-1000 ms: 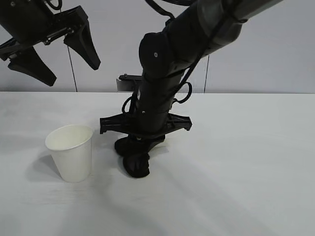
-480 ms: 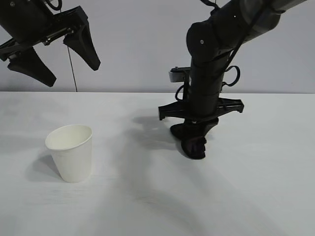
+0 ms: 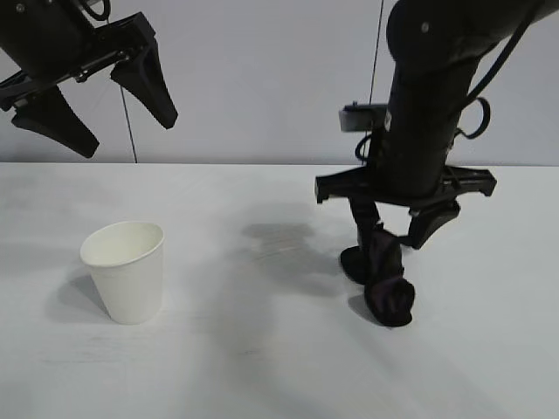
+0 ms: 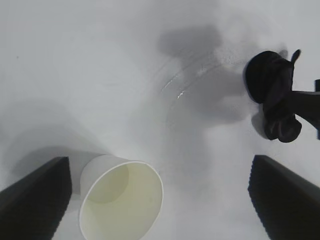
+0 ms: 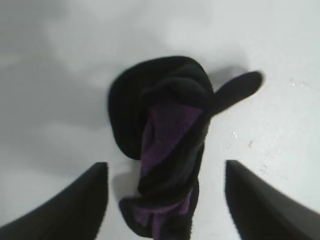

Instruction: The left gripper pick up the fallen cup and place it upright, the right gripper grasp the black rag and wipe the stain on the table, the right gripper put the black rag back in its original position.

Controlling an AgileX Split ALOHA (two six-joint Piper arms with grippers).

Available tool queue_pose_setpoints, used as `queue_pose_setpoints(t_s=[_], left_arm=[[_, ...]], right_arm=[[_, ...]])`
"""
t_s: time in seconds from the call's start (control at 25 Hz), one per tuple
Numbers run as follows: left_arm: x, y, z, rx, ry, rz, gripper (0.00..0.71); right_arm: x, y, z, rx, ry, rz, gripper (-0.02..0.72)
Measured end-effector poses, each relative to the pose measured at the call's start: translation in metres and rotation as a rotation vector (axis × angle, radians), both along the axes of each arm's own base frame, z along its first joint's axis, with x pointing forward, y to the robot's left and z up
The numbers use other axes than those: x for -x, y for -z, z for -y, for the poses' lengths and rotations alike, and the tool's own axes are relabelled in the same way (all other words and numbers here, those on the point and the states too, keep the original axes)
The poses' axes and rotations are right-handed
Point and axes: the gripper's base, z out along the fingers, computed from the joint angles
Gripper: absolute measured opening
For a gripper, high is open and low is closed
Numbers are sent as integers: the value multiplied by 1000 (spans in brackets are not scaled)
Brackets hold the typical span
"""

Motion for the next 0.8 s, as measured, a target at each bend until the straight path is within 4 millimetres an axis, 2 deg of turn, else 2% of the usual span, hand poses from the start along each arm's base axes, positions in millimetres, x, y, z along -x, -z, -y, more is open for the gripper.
queue_pose_setpoints(t_s=[0.16,0.24,0.56,0.8], left_arm=[[0,0,0,0,0,0,693],[0,0,0,0,0,0,693],[0,0,0,0,0,0,693],[-1,0,0,1,-4,6,693]], right_arm=[[5,-31,23,-94,25,51,601],[7,-37,29,-120,31,57,601],[12,-26,29,-153,42,10,601],[11,-26,29,-165,47,20,601]])
